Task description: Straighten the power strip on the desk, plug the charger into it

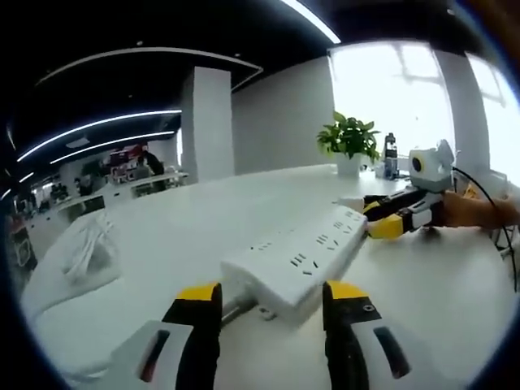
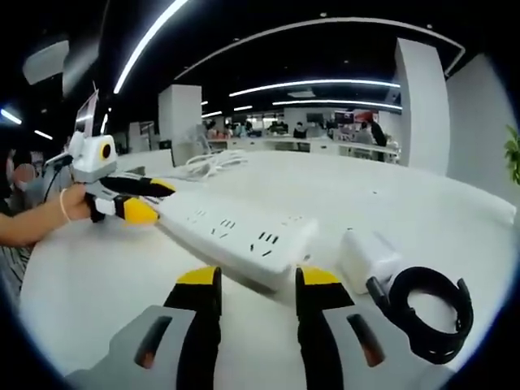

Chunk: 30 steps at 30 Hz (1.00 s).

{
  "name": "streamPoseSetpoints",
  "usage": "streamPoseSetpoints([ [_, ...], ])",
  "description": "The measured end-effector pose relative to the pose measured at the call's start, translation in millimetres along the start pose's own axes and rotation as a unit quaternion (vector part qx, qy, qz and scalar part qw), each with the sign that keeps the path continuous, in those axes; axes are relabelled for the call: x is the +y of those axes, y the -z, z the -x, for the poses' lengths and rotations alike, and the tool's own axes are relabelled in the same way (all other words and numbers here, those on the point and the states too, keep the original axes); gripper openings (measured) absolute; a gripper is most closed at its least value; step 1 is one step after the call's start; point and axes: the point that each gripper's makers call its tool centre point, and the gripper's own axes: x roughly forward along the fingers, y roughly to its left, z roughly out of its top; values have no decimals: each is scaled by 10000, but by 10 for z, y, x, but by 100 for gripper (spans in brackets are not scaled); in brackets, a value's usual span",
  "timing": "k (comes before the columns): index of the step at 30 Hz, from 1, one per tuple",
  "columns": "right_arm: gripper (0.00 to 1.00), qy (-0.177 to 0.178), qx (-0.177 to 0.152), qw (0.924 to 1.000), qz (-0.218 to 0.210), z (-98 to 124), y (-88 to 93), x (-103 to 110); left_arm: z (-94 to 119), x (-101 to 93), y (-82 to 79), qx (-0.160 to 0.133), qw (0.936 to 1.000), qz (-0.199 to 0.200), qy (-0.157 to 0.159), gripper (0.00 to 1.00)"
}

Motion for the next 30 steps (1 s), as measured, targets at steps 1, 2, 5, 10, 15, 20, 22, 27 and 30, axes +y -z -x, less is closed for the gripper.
streamPoseSetpoints([
  [1, 35, -13, -24, 10000, -11, 5, -12, 9, 7, -9, -4, -9, 10000, -12, 4, 50],
  [2, 35, -41, -39, 10000, -21, 10, -24, 22, 17, -23, -12, -23, 10000, -20, 18, 52],
  [5, 37, -102, -96, 9999, -14, 40, -76, 57, 64, -76, -64, -127, 9999, 32, 77, 59],
  [10, 37, -169, -309, 9994, -45, 104, -185, 90, 164, -149, -122, -229, 9997, -21, 69, 61],
  [15, 37, -267, -503, 9982, -167, 144, -273, 162, 247, -208, -169, -341, 9993, -78, 117, 62],
  [20, 37, -386, -570, 9976, -88, 185, -326, 275, 309, -229, -200, -456, 9988, 101, 149, 63],
  [22, 37, -435, -622, 9971, -84, 215, -364, 319, 342, -259, -216, -511, 9985, 114, 169, 63],
  [27, 41, -618, -690, 9957, 16, 323, -424, 503, 423, -325, -250, -645, 9976, 132, 218, 64],
  [30, 44, -669, -704, 9952, 148, 384, -434, 572, 490, -391, -278, -763, 9966, 175, 274, 64],
])
